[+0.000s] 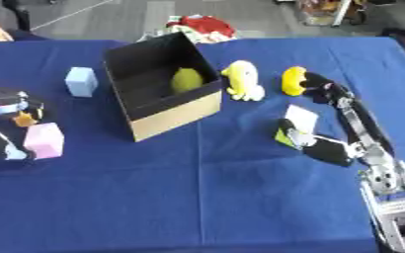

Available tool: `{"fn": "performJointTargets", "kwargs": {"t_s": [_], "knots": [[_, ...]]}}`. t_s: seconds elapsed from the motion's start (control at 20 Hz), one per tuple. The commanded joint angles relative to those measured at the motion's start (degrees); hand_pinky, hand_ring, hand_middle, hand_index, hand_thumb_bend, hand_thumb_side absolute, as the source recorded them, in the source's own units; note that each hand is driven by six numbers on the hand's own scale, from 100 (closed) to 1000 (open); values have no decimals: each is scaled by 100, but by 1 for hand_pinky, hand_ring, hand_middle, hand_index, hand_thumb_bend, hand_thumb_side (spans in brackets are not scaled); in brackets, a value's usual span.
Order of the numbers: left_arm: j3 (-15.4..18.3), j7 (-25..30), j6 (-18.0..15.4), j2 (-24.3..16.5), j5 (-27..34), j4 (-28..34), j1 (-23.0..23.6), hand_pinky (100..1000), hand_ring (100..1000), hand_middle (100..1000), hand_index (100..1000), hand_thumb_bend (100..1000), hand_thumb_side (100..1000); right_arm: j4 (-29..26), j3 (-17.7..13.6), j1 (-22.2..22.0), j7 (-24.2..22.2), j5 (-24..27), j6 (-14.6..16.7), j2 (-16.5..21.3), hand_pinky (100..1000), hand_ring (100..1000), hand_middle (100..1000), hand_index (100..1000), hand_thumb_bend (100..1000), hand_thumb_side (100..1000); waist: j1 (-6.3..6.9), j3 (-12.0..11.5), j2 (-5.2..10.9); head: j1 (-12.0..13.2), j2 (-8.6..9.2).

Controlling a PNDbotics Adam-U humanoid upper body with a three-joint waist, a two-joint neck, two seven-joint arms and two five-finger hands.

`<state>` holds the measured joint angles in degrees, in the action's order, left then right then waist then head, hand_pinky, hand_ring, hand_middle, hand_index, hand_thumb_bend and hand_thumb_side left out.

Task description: Pick up objects on the table and place them in the box.

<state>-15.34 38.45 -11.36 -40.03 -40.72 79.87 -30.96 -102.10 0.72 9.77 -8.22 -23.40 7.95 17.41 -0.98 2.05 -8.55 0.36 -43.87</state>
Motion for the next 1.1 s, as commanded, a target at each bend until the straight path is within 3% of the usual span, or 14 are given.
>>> {"fn": "performJointTargets", "kwargs": {"t_s": [0.05, 0.2, 0.45, 0.65, 0.85, 1.1], "knots": [[59, -17, -32, -60, -57, -44, -104, 766, 691, 699, 836, 461, 100, -49, -31, 44, -17, 33, 14, 60, 828, 815, 816, 940, 420, 235, 84, 13, 163, 2, -24], [48, -19, -50, -24, -70, -96, -108, 743, 652, 652, 805, 434, 100, -46, -33, 46, -21, 27, 13, 59, 829, 815, 816, 940, 417, 236, 86, 19, 167, 3, -24], [76, -91, -43, -12, 40, 26, -136, 670, 503, 477, 680, 370, 100, -41, -34, 46, -18, 22, 8, 55, 829, 815, 817, 940, 407, 240, 90, 25, 175, -4, -24], [236, -188, 26, -43, 148, 358, -282, 664, 481, 446, 653, 377, 100, -34, -27, 41, -18, 24, 4, 55, 829, 815, 817, 940, 402, 243, 88, 25, 183, -13, -24], [295, -385, 112, -39, 110, 490, -810, 675, 488, 450, 659, 394, 100, -21, 0, 29, -40, 40, 9, 65, 829, 814, 817, 939, 403, 242, 85, 41, 201, 22, -24], [190, -820, 135, 463, -77, 15, -1722, 680, 495, 457, 668, 424, 100, -7, 69, 71, -100, 77, 33, 41, 829, 814, 817, 939, 389, 247, 88, 155, 181, 73, -24]]}}
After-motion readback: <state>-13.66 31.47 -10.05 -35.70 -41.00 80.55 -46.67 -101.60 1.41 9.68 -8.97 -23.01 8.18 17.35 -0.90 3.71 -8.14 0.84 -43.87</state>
